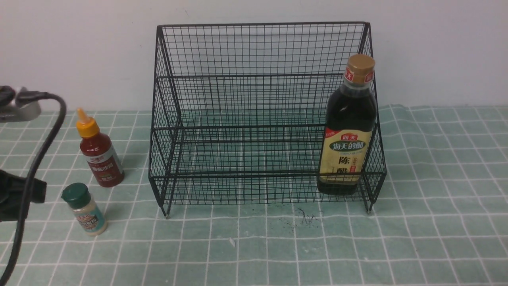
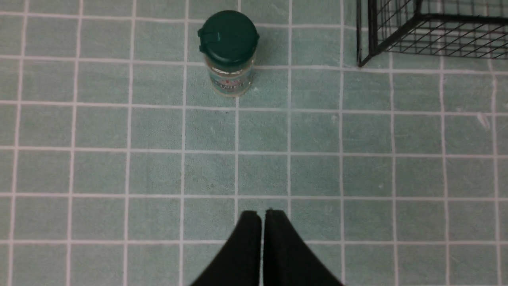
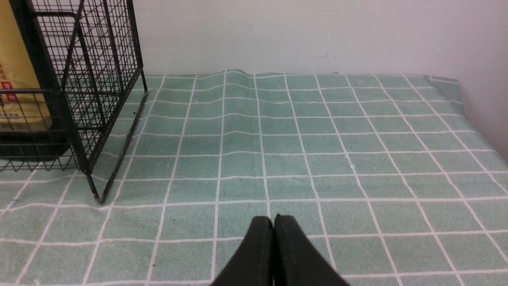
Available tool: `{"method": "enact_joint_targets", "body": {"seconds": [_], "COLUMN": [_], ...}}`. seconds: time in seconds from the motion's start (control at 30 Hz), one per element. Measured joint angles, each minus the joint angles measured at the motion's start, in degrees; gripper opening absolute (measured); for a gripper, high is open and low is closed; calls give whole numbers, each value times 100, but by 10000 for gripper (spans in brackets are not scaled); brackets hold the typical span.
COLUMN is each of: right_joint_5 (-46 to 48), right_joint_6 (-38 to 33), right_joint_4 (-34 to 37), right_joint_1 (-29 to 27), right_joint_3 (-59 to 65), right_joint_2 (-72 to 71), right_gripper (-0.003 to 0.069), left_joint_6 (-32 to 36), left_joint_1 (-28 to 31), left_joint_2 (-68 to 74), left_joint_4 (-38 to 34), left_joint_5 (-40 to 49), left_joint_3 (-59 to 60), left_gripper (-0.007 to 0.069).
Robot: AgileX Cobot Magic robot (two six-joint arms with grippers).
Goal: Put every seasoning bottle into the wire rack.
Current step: Use the left arm to grab the condiment bottle closest to it
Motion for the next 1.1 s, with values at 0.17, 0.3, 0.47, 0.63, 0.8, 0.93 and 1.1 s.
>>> {"method": "enact_joint_targets", "body": {"seconds": [0.17,0.3,0.47,0.63,0.8,0.93,1.1], "right_joint_5": [0,0,-1,-6,-6,-6,-6], "right_joint_6": [22,41,46,52,58,58,58], "right_joint_4": [0,5,11,11,16,16,16], "right_joint_1": [0,0,0,0,0,0,0], "right_joint_3": [0,0,0,0,0,0,0], "right_joint_2": [0,0,0,0,0,0,0], "right_gripper": [-13,-13,-13,-13,-13,-13,-13], "left_joint_6": [100,257,404,710,736,736,750], "left_joint_1": [0,0,0,0,0,0,0], "left_joint_2": [836,1305,1736,2383,2922,3138,3203], "left_joint_4": [13,20,20,20,15,15,15], "left_joint_5": [-195,-875,-1459,-1790,-1930,-1975,-2066], "left_joint_3": [-371,-426,-427,-433,-439,-451,-451], "left_gripper": [-6,52,240,479,568,546,344]}}
